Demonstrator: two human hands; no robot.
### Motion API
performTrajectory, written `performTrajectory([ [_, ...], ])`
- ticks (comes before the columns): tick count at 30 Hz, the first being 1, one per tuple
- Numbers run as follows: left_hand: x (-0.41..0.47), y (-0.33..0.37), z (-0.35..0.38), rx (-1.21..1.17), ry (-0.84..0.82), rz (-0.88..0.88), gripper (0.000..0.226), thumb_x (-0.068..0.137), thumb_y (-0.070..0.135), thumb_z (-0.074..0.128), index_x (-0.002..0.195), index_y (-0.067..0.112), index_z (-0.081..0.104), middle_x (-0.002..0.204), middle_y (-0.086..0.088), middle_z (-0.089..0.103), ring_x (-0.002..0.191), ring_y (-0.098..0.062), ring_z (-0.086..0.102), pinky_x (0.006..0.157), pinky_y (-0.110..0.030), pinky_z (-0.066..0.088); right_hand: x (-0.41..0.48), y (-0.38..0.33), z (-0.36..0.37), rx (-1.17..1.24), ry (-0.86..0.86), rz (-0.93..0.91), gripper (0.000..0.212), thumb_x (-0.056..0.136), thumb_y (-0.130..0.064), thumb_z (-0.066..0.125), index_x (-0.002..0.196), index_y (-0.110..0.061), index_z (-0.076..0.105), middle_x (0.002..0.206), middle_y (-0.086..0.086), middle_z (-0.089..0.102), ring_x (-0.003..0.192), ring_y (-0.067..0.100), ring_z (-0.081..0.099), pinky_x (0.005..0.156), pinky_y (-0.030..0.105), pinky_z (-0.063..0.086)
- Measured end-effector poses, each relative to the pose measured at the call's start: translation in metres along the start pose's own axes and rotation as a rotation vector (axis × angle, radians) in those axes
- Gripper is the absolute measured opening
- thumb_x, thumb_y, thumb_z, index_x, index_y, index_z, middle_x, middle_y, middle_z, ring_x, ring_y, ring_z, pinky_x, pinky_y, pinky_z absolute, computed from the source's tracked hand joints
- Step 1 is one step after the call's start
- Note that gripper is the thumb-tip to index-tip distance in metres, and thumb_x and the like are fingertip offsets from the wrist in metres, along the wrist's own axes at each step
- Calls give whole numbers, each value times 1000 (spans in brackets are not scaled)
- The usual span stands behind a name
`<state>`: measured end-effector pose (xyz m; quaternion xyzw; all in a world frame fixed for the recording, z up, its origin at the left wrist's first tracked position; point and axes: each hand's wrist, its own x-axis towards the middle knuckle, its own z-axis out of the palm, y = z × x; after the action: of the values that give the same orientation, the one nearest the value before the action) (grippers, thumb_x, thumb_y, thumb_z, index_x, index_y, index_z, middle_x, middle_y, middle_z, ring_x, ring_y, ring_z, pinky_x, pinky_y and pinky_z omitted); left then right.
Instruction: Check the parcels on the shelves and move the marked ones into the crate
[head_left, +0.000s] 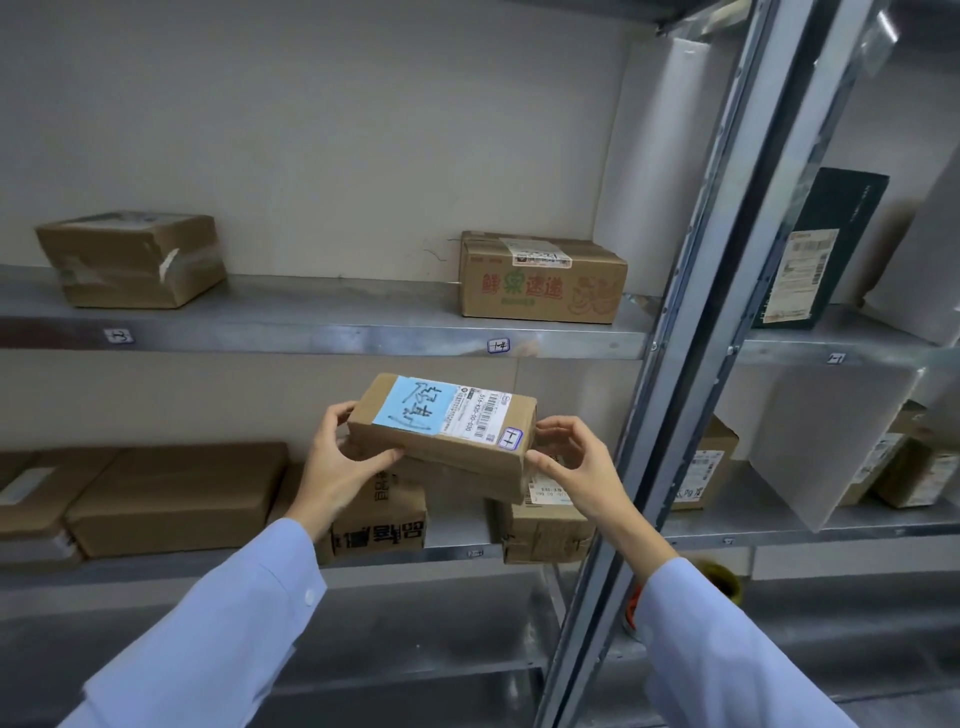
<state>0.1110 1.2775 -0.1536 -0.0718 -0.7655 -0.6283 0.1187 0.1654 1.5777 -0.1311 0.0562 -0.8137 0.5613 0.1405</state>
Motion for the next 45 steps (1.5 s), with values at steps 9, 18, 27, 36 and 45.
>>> performTrajectory([
  [9, 2, 8, 2, -24, 36, -40, 69, 77, 17, 82, 135, 26, 46, 136, 3, 55, 125, -14, 49, 108, -41, 41, 12, -5, 10, -54, -122, 1, 90, 71, -57, 79, 147, -37, 34, 139, -12, 40, 127, 5, 44, 103, 28, 43],
  [18, -4, 14, -7, -93, -170, -11, 67, 81, 4, 76, 132, 39, 48, 141, 11, 50, 121, -9, 57, 105, -35, 45, 17, 4, 22, -36, 40, -1, 80, 79, -29, 81, 144, -33, 34, 137, -12, 51, 124, 5, 50, 102, 29, 47],
  [27, 0, 22, -12, 10, -308, 81, 68, 80, -9, 70, 135, 24, 49, 140, 8, 51, 120, 8, 52, 97, -10, 43, 20, 19, 12, 42, 84, 77, 79, 75, -19, 84, 133, -26, 30, 130, -6, 52, 123, 13, 52, 105, 40, 48],
  [36, -4, 20, -7, 119, -425, 37, 69, 65, 17, 91, 124, 30, 56, 124, 9, 61, 119, -5, 54, 103, -34, 45, 21, 21, 12, 50, 40, 14, 103, 58, -18, 93, 138, -26, 30, 133, -11, 50, 124, -1, 48, 96, 13, 44],
  [45, -13, 25, -2, 61, -571, -9, 78, 68, 4, 87, 130, 32, 50, 129, 11, 61, 126, -10, 53, 100, -37, 50, 20, 20, 14, 39, 39, -4, 105, 54, -18, 95, 140, -27, 35, 136, -10, 50, 126, 1, 47, 108, 30, 43],
])
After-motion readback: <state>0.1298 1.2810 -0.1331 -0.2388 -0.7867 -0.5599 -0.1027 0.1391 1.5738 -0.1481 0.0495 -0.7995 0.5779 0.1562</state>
